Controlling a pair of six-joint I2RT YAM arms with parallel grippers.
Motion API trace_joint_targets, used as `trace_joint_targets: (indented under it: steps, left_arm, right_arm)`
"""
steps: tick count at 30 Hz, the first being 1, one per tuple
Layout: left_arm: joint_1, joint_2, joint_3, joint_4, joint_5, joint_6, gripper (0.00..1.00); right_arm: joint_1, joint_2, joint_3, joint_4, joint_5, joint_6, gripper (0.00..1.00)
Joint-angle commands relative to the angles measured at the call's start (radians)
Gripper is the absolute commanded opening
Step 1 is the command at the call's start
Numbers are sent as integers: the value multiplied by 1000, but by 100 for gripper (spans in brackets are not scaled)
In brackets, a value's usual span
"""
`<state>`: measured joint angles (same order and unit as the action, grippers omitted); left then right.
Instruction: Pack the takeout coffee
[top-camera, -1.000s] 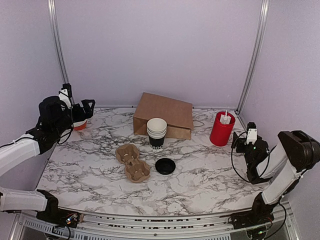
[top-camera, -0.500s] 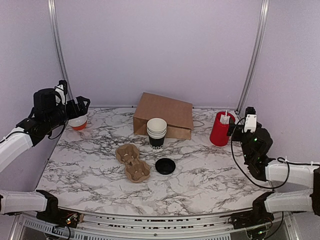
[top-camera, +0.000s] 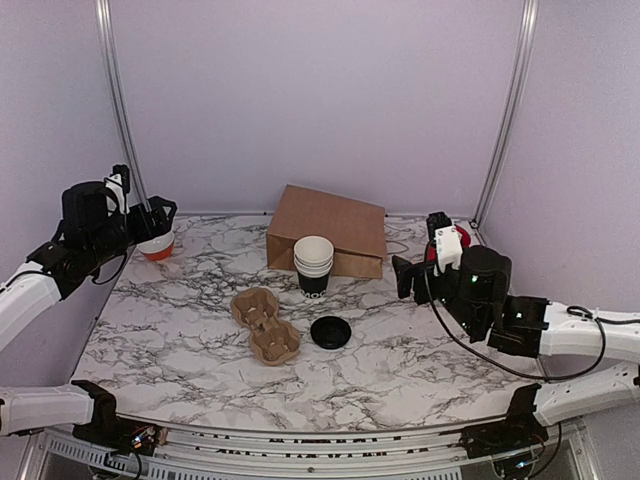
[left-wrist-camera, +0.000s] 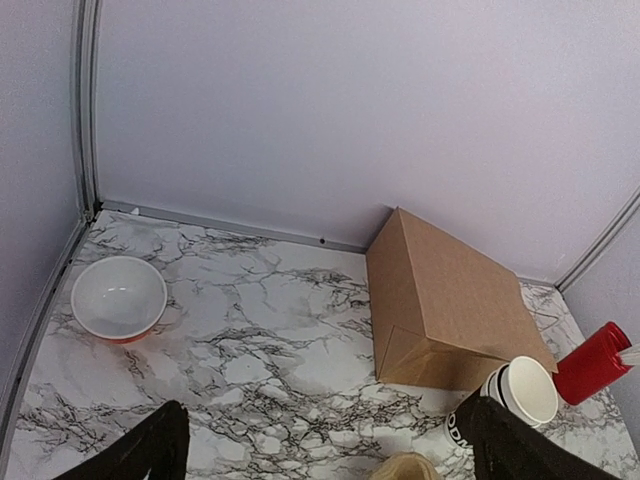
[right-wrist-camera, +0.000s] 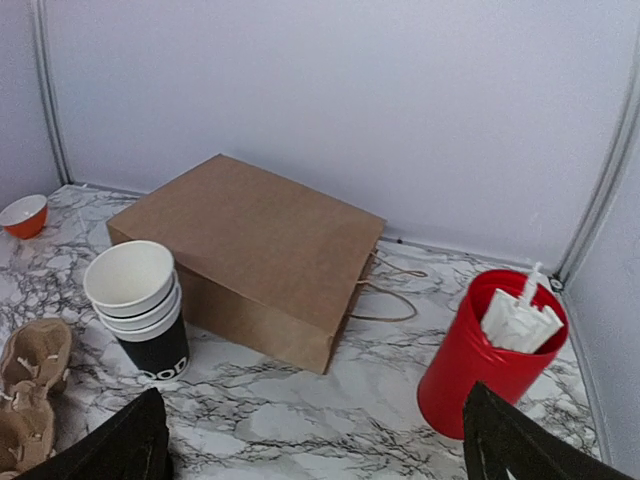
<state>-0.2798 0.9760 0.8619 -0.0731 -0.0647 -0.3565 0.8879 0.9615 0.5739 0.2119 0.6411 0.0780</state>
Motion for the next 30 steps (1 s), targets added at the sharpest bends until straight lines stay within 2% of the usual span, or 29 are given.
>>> trace_joint_targets:
  steps: [1,6,13,17,23,28,30]
  left_arm:
    - [-15,13,22,-26,24,19,99]
    - [-16,38,46,-52,58,22,99]
    - [-16,39,50,-62,79,23,99]
    - [-38,47,59,-117,87,-9,99]
    - [-113,10,-41,-120,51,-89,99]
    - [-125,-3,-96,-120,75,-112,99]
    - [-131,-1,-109,-119,86,-138,99]
  right_arm:
    - [99,129,172,-145,124,13,100]
    - [91,197,270,-191,217,94,100]
    - [5,245,301,-245,-94,129,100]
    - [-6,264,334,-292,-160,150,100]
    - [-19,290,400,-351,-240,191,100]
    - [-40,348,496,-416,-258,233,100]
    - [-69,371,531,-410,-310,244,100]
